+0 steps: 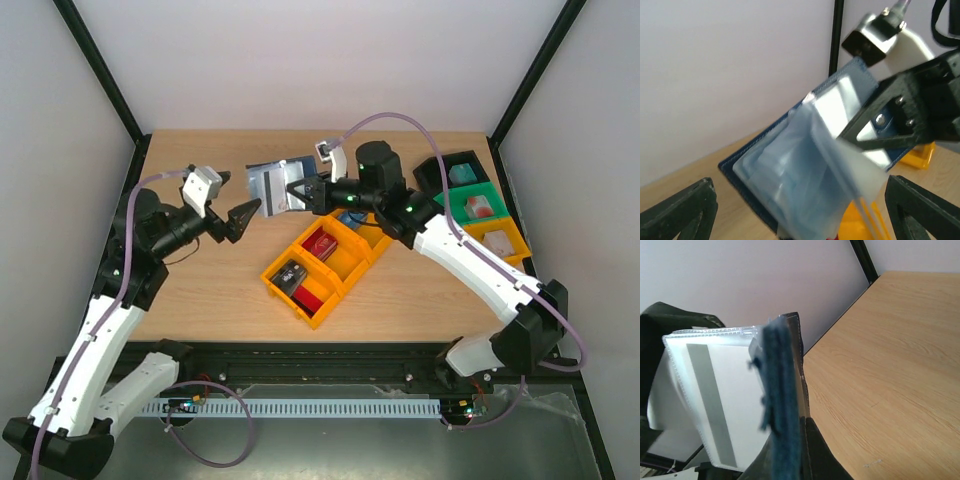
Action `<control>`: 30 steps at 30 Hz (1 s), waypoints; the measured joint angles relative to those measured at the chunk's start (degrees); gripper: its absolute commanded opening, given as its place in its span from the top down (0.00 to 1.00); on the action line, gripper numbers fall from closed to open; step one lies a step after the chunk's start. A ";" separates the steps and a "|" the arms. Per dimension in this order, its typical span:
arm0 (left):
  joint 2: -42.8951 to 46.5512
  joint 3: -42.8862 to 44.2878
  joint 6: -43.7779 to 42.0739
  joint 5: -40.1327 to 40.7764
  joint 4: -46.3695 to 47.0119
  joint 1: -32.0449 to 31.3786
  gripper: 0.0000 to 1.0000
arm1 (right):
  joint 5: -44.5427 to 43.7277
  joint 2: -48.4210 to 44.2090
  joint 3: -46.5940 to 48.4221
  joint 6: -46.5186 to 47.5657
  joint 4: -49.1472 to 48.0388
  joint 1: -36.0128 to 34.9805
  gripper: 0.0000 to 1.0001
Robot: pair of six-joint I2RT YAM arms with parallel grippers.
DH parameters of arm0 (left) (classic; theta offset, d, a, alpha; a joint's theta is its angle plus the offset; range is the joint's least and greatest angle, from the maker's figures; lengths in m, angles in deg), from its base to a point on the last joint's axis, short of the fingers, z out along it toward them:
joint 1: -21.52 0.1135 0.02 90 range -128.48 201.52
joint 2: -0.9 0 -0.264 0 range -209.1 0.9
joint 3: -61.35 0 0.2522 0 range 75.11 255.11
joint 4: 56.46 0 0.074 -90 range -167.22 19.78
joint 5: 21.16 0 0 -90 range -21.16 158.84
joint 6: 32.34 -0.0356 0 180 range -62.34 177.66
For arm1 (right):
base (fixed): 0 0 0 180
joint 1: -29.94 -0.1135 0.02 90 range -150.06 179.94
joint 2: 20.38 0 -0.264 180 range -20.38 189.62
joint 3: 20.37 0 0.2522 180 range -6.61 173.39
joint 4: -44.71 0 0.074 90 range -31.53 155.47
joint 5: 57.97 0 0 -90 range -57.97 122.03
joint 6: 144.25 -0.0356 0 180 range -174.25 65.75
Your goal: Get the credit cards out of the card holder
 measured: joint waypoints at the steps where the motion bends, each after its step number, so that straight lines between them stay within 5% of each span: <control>1: -0.04 -0.24 1.57 -0.96 0.09 0.63 0.01 | -0.13 -0.39 0.02 0.04 0.22 0.07 0.99; 12: -2.23 -4.33 17.51 -10.27 5.11 2.38 0.01 | 1.44 -1.36 0.04 1.44 2.19 0.31 0.99; 30: -1.62 -5.92 20.37 -17.03 7.21 4.37 0.01 | 19.93 -4.00 0.04 4.61 -1.68 0.37 0.98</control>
